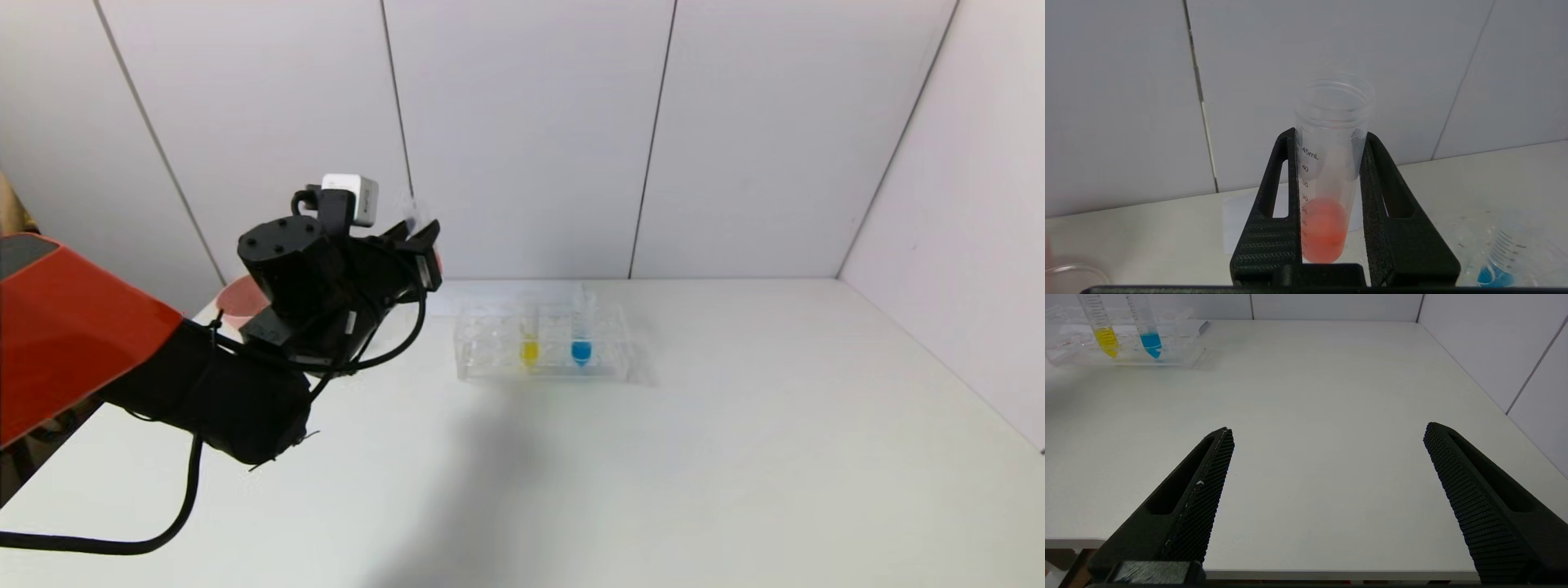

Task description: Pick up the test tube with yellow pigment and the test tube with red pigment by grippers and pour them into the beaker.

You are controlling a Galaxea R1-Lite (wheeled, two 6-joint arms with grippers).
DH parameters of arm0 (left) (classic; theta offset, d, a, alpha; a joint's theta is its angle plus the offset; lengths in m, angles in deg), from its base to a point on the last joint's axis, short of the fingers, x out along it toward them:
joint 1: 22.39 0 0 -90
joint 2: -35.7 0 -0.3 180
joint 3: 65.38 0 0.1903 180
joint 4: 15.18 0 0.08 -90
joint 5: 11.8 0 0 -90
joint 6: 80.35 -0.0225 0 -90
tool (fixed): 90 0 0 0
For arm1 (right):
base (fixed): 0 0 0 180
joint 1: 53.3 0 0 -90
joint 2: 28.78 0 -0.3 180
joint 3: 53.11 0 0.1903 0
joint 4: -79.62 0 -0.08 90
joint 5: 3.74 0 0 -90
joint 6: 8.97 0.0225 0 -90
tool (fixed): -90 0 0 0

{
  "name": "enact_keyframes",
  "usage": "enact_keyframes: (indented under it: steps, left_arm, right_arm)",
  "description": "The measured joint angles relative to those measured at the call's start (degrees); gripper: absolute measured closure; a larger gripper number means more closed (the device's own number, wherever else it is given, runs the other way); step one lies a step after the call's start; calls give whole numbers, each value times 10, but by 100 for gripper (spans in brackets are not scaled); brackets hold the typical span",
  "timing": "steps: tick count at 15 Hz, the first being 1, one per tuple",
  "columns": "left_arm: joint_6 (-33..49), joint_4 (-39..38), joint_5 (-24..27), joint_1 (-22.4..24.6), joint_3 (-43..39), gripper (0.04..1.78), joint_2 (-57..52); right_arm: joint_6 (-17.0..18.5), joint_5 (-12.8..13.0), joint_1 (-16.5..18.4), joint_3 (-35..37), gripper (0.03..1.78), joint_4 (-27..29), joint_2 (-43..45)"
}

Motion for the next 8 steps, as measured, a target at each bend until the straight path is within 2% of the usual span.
enact_keyframes:
  steps: [4,8]
  left_arm:
    - [-9,60,0,24,3,138,-36]
    - [-19,79,0,51,5,138,-58]
  right_arm:
    - [0,0,0,0,11,0,0]
    - [0,0,0,0,11,0,0]
